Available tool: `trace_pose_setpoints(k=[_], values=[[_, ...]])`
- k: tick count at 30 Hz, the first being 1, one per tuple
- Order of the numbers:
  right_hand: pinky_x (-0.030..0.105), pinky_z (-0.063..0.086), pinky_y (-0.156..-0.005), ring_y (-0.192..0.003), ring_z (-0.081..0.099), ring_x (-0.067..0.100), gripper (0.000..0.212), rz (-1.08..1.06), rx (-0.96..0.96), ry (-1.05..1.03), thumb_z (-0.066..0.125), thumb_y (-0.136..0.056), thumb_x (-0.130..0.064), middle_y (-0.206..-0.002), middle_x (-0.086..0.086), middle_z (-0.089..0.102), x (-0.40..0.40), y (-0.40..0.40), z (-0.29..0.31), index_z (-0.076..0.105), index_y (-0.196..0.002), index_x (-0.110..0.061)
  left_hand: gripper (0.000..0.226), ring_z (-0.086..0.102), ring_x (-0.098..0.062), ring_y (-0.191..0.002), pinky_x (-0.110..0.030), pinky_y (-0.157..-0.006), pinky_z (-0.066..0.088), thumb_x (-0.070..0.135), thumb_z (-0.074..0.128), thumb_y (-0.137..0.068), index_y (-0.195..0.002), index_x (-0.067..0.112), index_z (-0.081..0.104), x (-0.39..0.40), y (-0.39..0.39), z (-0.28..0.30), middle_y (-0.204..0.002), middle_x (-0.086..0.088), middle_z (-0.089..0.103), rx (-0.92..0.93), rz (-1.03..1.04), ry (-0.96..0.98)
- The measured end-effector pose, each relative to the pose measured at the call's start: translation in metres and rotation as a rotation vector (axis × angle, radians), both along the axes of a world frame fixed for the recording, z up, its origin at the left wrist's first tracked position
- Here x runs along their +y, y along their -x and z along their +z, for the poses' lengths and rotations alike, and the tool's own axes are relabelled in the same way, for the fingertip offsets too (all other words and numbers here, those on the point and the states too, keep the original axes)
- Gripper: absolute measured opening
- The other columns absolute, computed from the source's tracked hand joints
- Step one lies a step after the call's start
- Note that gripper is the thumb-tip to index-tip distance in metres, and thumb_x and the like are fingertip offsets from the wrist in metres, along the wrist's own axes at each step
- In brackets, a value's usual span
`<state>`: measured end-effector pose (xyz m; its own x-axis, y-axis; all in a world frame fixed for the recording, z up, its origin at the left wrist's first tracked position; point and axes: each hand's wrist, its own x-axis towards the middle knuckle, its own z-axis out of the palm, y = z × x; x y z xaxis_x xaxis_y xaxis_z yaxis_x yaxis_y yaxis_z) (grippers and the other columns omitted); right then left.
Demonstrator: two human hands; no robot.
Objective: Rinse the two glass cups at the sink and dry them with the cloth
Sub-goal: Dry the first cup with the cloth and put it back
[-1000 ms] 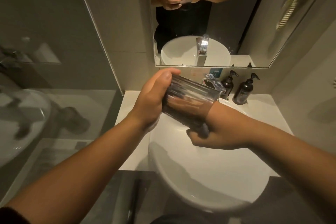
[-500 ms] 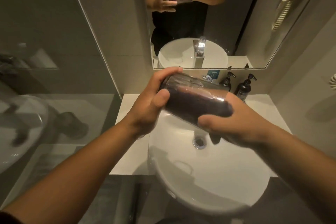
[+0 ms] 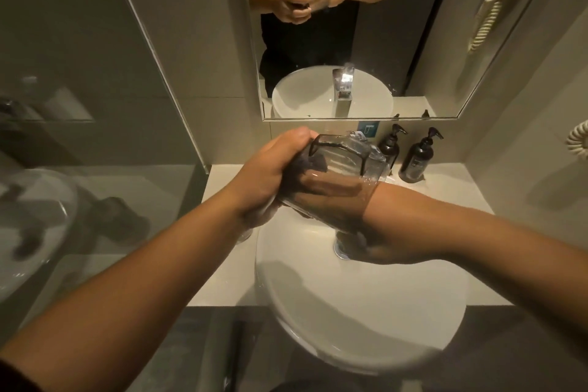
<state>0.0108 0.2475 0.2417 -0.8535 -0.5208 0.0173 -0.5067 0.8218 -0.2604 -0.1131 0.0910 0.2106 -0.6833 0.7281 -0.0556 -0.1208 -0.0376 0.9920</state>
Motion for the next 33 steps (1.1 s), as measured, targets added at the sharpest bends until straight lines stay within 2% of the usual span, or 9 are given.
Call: trace_pose_setpoints(k=[4, 7, 12, 15, 17, 20, 25, 28, 33], values=[[0.021, 0.043, -0.100, -0.121, 0.050, -0.004, 0.066, -0.238, -0.188, 0.439, 0.062, -0.081, -0.022, -0.134, -0.032, 0.050, -0.004, -0.008, 0.003, 0.040, -0.136, -0.050, 0.032, 0.067, -0.018, -0.090, -0.036, -0.081, 0.052, 0.053, 0.049, -0.088, -0.094, 0.034, 0.074, 0.003, -0.004, 0.001, -0.093, 0.002, 0.072, 0.088, 0.001, -0.086], [0.038, 0.059, -0.070, -0.080, 0.066, 0.016, 0.056, -0.411, -0.354, 0.772, 0.067, -0.073, -0.026, -0.102, -0.006, 0.069, -0.003, -0.013, 0.001, 0.056, -0.127, -0.037, 0.032, 0.066, -0.019, -0.090, -0.035, -0.082, 0.053, 0.050, 0.046, -0.089, -0.095, 0.036, 0.074, 0.004, -0.006, 0.002, -0.093, 0.003, 0.071, 0.139, 0.004, -0.124], [0.020, 0.048, -0.048, -0.067, 0.060, 0.017, 0.045, -0.368, -0.511, 1.287, 0.064, -0.074, -0.006, -0.097, 0.009, 0.068, -0.005, -0.012, -0.001, 0.065, -0.117, -0.019, 0.031, 0.063, -0.027, -0.096, -0.047, -0.087, 0.049, 0.050, 0.047, -0.087, -0.098, 0.034, 0.073, 0.005, -0.005, -0.008, -0.097, -0.003, 0.070, 0.157, 0.024, -0.187], [0.031, 0.058, -0.077, -0.097, 0.069, 0.025, 0.043, -0.283, -0.640, 1.603, 0.054, -0.079, 0.005, -0.109, 0.013, 0.069, -0.007, -0.011, -0.001, 0.066, -0.119, -0.007, 0.029, 0.065, -0.024, -0.094, -0.042, -0.085, 0.051, 0.048, 0.049, -0.088, -0.099, 0.036, 0.072, 0.005, -0.004, -0.010, -0.097, -0.001, 0.070, 0.179, 0.044, -0.196], [0.052, 0.033, -0.111, -0.126, 0.051, 0.041, 0.051, -0.292, -0.716, 1.776, 0.055, -0.079, 0.001, -0.130, 0.022, 0.059, -0.005, -0.009, -0.004, 0.055, -0.130, -0.001, 0.028, 0.066, -0.022, -0.094, -0.040, -0.084, 0.052, 0.048, 0.051, -0.087, -0.100, 0.036, 0.072, 0.004, -0.002, -0.012, -0.098, -0.001, 0.071, 0.174, 0.066, -0.204], [0.047, 0.037, -0.111, -0.131, 0.047, 0.040, 0.060, -0.322, -0.781, 1.969, 0.057, -0.080, -0.005, -0.137, 0.026, 0.052, -0.001, -0.008, -0.002, 0.044, -0.139, 0.003, 0.028, 0.066, -0.023, -0.100, -0.042, -0.084, 0.055, 0.052, 0.050, -0.086, -0.100, 0.039, 0.070, 0.006, 0.000, -0.019, -0.102, 0.000, 0.070, 0.155, 0.093, -0.198], [0.027, 0.058, -0.061, -0.087, 0.072, 0.029, 0.038, -0.518, -0.524, 2.052, 0.054, -0.079, -0.007, -0.100, 0.021, 0.071, 0.006, -0.014, 0.008, 0.059, -0.116, 0.004, 0.043, 0.064, -0.038, -0.115, -0.057, -0.087, 0.056, 0.045, 0.045, -0.095, -0.121, 0.015, 0.062, 0.013, -0.009, -0.030, -0.121, -0.022, 0.066, -0.037, 0.223, -0.250], [0.026, 0.057, -0.064, -0.088, 0.070, 0.028, 0.038, -0.554, -0.299, 2.001, 0.052, -0.082, -0.007, -0.108, 0.021, 0.067, 0.010, -0.016, 0.013, 0.060, -0.118, 0.003, 0.056, 0.067, -0.033, -0.113, -0.053, -0.083, 0.061, 0.050, 0.044, -0.094, -0.131, 0.011, 0.059, 0.017, -0.013, -0.029, -0.126, -0.018, 0.067, -0.214, 0.335, -0.245], [0.024, 0.054, -0.067, -0.081, 0.068, 0.016, 0.032, -0.533, 0.377, 1.572, 0.053, -0.084, -0.005, -0.093, 0.004, 0.072, -0.007, -0.018, 0.007, 0.069, -0.112, -0.009, 0.042, 0.078, -0.021, -0.087, -0.050, -0.075, 0.063, 0.049, 0.044, -0.102, -0.089, 0.029, 0.079, 0.023, -0.016, -0.031, -0.094, 0.001, 0.079, -0.448, 0.402, -0.317]])
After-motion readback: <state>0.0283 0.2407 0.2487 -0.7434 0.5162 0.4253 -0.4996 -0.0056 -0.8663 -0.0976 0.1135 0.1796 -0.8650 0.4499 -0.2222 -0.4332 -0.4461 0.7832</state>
